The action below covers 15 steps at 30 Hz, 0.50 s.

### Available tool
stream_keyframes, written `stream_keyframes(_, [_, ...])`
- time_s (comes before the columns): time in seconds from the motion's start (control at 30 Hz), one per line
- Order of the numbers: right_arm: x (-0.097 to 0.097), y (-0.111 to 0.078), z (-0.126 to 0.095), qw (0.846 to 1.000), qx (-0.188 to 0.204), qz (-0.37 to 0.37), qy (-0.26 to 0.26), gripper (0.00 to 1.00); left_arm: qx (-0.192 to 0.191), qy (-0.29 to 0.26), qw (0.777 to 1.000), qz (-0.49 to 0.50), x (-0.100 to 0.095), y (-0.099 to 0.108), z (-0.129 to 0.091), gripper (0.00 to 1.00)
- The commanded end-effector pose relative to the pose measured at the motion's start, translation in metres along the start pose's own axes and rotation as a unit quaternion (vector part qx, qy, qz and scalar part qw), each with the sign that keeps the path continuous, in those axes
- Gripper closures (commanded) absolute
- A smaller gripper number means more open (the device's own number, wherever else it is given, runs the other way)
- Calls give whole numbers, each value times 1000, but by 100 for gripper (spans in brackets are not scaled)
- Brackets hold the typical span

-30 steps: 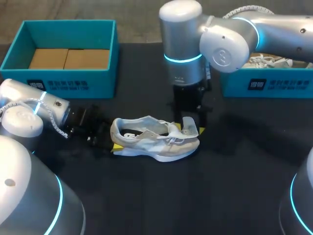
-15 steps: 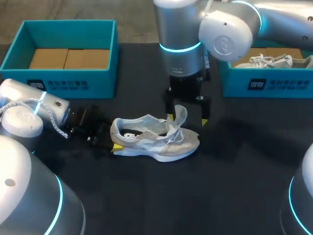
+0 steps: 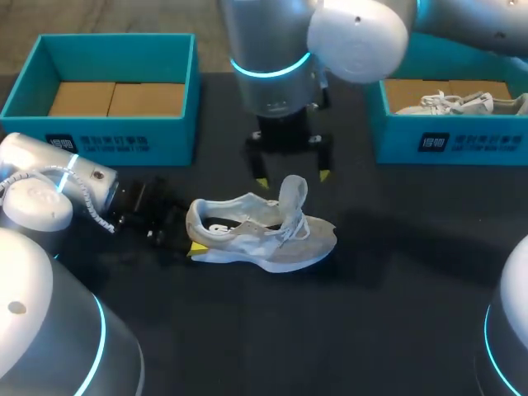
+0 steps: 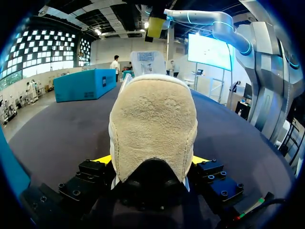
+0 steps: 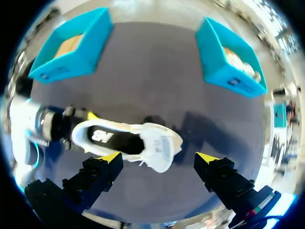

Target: Take the shoe out of the shoebox, open the shoe tongue, remove and reinsert the insole, then place the shoe into the shoebox

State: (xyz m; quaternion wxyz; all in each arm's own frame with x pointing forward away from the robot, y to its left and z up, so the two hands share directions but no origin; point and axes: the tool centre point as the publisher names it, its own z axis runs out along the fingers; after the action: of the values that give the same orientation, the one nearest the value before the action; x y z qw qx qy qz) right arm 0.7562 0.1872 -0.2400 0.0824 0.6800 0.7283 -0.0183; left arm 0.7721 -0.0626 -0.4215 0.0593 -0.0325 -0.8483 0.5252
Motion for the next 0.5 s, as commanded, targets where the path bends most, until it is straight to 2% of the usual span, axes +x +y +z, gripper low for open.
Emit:
stream_keyframes(0.03, [22,-2,-14,961,-69,-268,-21,0,0,0,1000,0,-1,1,1,100])
stream_keyframes(0.17, [35,-5,-20,920,-80,-382,-44,0,0,0,1000,0,-1,1,1,100])
stream_keyframes(0.33, [44,-11,-23,869,-85,-487,-6,0,0,0,1000,0,-1,1,1,100])
stream_keyframes(0.5, [44,-12,-23,868,-83,-489,-5,0,0,0,1000,0,-1,1,1,100])
